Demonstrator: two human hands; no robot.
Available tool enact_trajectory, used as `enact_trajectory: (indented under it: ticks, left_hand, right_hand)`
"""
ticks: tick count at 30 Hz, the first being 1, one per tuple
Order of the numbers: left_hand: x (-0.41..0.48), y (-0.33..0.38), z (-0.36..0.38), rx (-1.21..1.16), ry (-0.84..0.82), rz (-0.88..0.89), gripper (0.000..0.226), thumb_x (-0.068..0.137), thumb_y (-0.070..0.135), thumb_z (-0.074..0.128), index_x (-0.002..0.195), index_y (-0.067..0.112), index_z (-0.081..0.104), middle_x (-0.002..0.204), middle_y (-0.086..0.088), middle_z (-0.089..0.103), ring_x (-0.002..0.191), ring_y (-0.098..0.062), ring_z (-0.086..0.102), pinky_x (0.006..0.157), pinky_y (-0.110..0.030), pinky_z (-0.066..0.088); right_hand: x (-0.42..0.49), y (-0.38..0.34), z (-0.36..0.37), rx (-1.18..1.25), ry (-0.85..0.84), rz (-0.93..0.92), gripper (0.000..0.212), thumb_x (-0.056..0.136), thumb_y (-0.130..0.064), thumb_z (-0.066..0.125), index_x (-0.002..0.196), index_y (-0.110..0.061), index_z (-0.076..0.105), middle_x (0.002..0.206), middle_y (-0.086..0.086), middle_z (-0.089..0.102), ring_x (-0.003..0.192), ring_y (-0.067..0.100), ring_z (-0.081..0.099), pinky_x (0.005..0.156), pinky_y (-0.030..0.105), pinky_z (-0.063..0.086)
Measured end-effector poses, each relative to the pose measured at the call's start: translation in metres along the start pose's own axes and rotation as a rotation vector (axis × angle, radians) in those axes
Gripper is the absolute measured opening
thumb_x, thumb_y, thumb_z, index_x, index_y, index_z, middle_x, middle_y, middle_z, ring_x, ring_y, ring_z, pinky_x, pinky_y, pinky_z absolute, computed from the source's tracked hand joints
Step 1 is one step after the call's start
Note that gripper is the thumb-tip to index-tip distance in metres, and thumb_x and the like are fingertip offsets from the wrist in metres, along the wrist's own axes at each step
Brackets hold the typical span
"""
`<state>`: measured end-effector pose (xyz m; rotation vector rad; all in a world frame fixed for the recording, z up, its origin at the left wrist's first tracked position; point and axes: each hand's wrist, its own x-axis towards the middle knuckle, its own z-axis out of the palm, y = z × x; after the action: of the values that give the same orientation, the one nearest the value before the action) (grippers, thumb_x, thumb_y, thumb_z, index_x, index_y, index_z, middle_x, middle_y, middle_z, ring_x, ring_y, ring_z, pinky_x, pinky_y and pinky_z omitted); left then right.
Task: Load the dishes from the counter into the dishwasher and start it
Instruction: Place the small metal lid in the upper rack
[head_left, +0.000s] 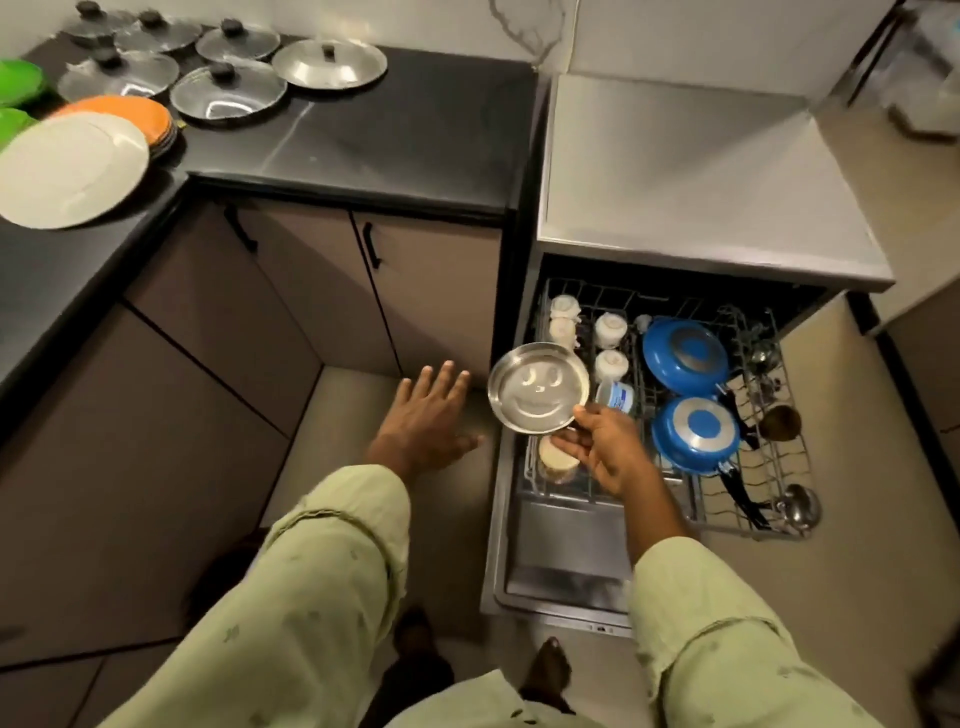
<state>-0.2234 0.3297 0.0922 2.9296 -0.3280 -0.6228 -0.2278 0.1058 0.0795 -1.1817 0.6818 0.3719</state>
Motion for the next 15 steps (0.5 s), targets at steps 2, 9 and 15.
enact_trajectory:
  ticks: [2,9,15]
  left_hand:
    - [-0.004,0.024,0.017,0.005,-0.057,-0.01,0.093,0.094,0.059,0.051,0.159,0.018,-0.001,0.166,-0.005,-0.009,0.153,-0.028,-0.005,0.123,-0.047,0.002]
    - [0.005,0.089,0.069,-0.004,-0.197,0.023,0.09,0.096,0.057,0.05,0.159,0.018,-0.003,0.166,-0.005,-0.011,0.153,-0.028,-0.007,0.122,-0.047,0.0]
    - [0.047,0.107,0.086,-0.011,-0.223,0.081,0.089,0.097,0.055,0.048,0.159,0.017,-0.003,0.166,-0.007,-0.011,0.152,-0.03,-0.009,0.122,-0.049,0.001]
  right_hand:
    - [0.002,0.004,-0.023,0.002,0.015,-0.003,0.017,0.102,-0.001,0.043,0.117,-0.002,0.051,0.092,0.012,0.065,0.076,0.021,0.066,0.064,0.033,0.061]
    - [0.003,0.029,-0.095,-0.086,0.099,0.044,0.009,0.1,-0.002,0.049,0.098,-0.006,0.057,0.104,0.016,0.064,0.088,0.025,0.065,0.07,0.035,0.059]
    - [0.029,0.036,-0.147,-0.224,0.258,0.006,0.02,0.098,-0.002,0.054,0.117,0.003,0.056,0.102,0.011,0.061,0.091,0.021,0.063,0.075,0.036,0.058]
